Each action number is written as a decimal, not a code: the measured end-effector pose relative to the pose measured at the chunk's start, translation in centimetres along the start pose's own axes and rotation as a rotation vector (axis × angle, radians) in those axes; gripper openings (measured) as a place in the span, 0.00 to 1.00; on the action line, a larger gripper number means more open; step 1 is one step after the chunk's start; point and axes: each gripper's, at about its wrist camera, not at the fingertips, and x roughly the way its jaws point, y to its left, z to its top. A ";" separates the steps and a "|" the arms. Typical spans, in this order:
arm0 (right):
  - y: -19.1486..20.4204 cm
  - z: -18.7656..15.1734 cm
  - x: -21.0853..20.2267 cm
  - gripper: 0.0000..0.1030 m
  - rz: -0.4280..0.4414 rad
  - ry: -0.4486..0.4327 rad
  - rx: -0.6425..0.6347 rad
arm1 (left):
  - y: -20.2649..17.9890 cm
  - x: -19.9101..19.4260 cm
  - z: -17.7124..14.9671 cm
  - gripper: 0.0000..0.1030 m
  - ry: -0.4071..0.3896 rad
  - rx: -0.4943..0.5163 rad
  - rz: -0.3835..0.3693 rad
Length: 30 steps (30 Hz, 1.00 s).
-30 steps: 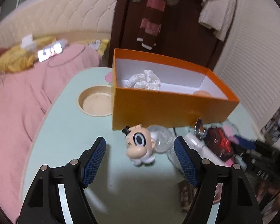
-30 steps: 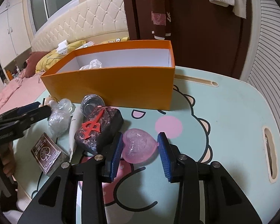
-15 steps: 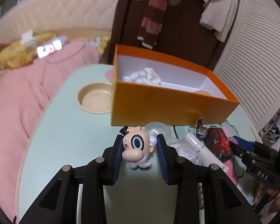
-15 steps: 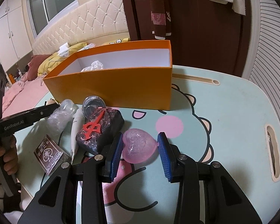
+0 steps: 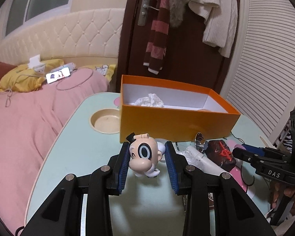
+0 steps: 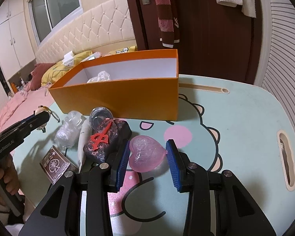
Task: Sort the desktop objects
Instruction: 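Grasp the cartoon figurine with the left tool while the right tool grasps the pink heart, then carry the figurine and pink heart into the orange box and open both tools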
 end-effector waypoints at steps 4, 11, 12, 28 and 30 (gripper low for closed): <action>0.4 0.2 -0.2 0.39 -0.003 -0.012 -0.013 | 0.1 -0.5 0.4 0.32 -0.023 -0.011 -0.009; 0.7 0.7 -0.6 0.39 0.000 -0.022 -0.029 | 0.0 -0.7 0.7 0.32 -0.030 -0.012 -0.010; 0.7 0.8 -0.7 0.39 0.002 -0.027 -0.028 | 0.0 -0.8 0.8 0.32 -0.033 -0.012 -0.010; 0.7 4.7 -2.9 0.39 0.047 -0.126 -0.030 | -0.8 -1.8 4.8 0.32 -0.088 0.007 -0.035; 0.7 5.3 -3.1 0.39 0.055 -0.138 -0.031 | -1.0 -1.5 5.6 0.32 -0.089 0.015 -0.038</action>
